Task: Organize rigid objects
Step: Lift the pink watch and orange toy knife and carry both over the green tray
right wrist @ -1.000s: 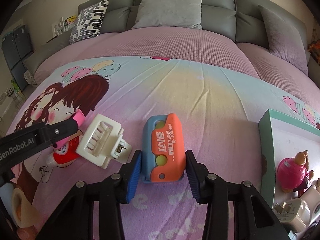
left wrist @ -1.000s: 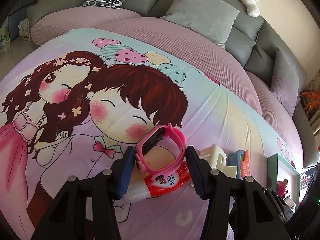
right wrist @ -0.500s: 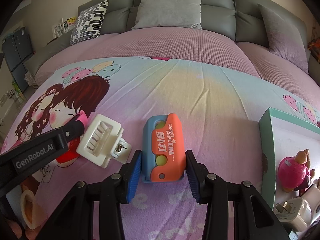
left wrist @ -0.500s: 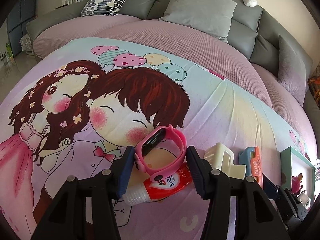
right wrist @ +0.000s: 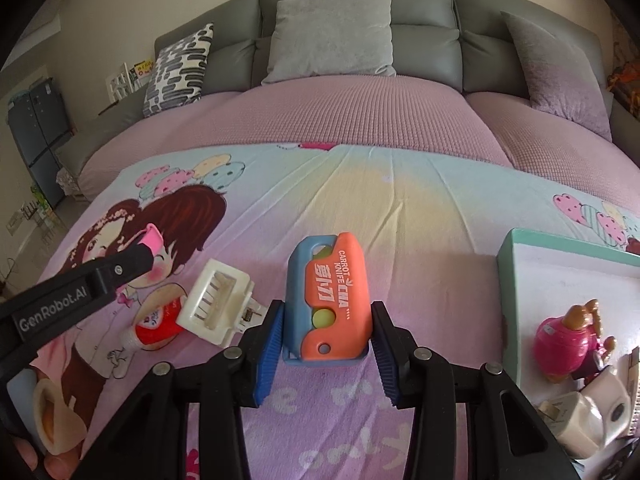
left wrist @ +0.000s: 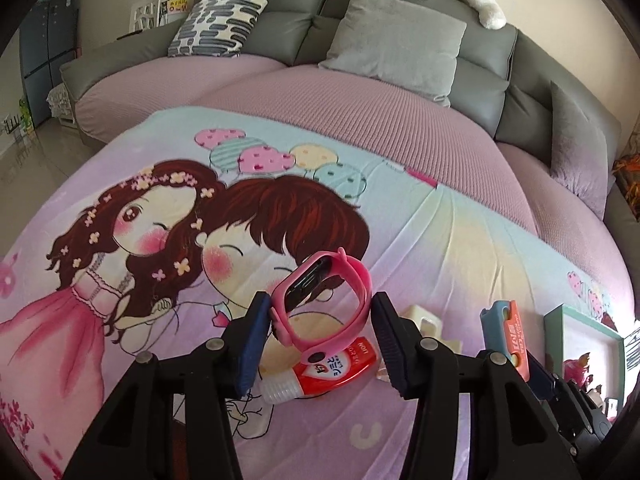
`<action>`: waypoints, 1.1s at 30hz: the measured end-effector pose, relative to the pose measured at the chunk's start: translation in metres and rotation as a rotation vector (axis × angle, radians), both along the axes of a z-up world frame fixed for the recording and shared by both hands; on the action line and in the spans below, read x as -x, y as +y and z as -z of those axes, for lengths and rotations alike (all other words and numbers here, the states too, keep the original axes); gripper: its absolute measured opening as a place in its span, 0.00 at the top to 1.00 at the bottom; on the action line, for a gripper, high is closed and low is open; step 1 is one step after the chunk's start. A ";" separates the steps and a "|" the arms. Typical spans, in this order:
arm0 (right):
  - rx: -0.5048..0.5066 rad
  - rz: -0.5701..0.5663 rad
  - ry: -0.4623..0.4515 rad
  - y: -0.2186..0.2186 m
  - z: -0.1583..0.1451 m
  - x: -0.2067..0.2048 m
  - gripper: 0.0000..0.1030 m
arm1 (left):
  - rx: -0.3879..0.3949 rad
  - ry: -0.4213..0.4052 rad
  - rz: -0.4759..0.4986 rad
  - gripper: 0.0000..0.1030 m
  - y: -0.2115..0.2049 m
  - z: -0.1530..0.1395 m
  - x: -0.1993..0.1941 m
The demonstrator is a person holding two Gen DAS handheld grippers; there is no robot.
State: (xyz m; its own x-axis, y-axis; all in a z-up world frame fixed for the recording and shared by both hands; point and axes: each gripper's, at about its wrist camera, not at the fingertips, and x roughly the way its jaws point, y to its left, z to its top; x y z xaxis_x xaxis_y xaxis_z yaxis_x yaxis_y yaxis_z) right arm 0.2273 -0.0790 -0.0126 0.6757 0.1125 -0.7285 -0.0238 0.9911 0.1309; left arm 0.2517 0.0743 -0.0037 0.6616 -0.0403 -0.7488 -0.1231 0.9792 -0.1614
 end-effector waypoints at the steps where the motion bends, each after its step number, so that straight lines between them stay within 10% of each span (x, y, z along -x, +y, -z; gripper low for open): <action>1: -0.002 0.005 -0.010 -0.002 -0.005 0.003 0.56 | 0.003 -0.014 0.002 0.48 -0.001 -0.005 0.002; 15: 0.022 0.173 -0.084 -0.069 -0.056 0.064 0.56 | -0.005 -0.137 0.120 0.48 -0.056 -0.054 0.029; 33: -0.012 0.485 -0.027 -0.201 -0.050 0.108 0.56 | -0.123 -0.208 0.436 0.48 -0.195 -0.073 0.061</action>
